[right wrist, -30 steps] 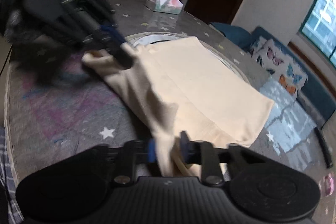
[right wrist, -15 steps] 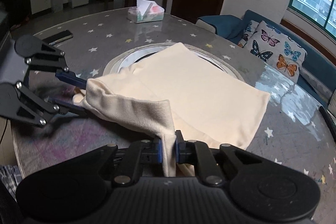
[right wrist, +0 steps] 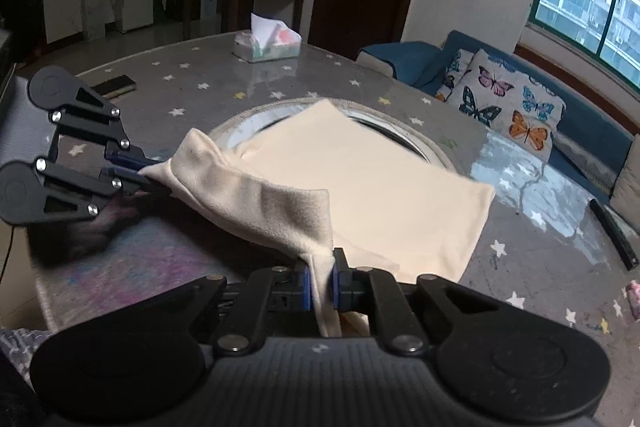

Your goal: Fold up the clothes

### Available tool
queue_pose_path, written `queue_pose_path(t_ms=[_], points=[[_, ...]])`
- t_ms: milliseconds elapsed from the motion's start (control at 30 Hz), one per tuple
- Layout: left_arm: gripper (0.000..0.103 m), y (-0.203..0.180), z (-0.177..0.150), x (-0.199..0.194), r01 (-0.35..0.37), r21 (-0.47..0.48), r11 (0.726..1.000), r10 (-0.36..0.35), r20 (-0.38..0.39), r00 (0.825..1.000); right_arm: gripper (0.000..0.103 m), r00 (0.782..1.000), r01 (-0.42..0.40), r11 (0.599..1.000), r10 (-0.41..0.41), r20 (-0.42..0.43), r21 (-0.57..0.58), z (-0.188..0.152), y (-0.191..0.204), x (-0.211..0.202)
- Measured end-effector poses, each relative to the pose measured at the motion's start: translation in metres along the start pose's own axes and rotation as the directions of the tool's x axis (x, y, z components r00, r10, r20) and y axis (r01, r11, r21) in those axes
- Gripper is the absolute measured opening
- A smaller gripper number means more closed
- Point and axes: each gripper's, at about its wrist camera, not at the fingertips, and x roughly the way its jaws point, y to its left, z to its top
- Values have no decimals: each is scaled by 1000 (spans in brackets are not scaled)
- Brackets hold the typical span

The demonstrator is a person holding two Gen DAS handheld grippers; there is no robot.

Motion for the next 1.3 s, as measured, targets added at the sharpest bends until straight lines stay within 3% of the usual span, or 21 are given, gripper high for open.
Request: queue_pose_path(t_ms=[267, 433, 700, 1000, 1100, 1200, 1300], points=[[8, 0, 5, -89, 123, -144, 982, -122, 15, 992, 9, 997, -76, 996, 77, 11, -46, -13, 47, -80], [8, 7, 10, -97, 120, -164, 979, -119, 14, 993, 8, 996, -91, 993, 90, -12, -74, -9, 57, -88], [8, 49, 31, -35, 77, -163, 984, -81, -16, 997, 8, 993, -105, 994, 103, -53, -34, 29, 12, -38], [8, 83, 21, 76, 72, -208, 976, -104, -149, 983, 9, 979, -113, 984, 134, -152, 139, 39, -49, 68], [8, 90, 14, 104, 68, -237, 969, -113, -181, 977, 19, 976, -113, 970, 149, -158, 215, 26, -67, 90], [11, 94, 11, 106, 65, -252, 966, -111, -173, 979, 37, 979, -104, 960, 145, -143, 262, 16, -81, 90], [16, 95, 9, 107, 57, -254, 965, -102, -168, 981, 46, 986, -74, 952, 115, -124, 296, 8, -92, 79]])
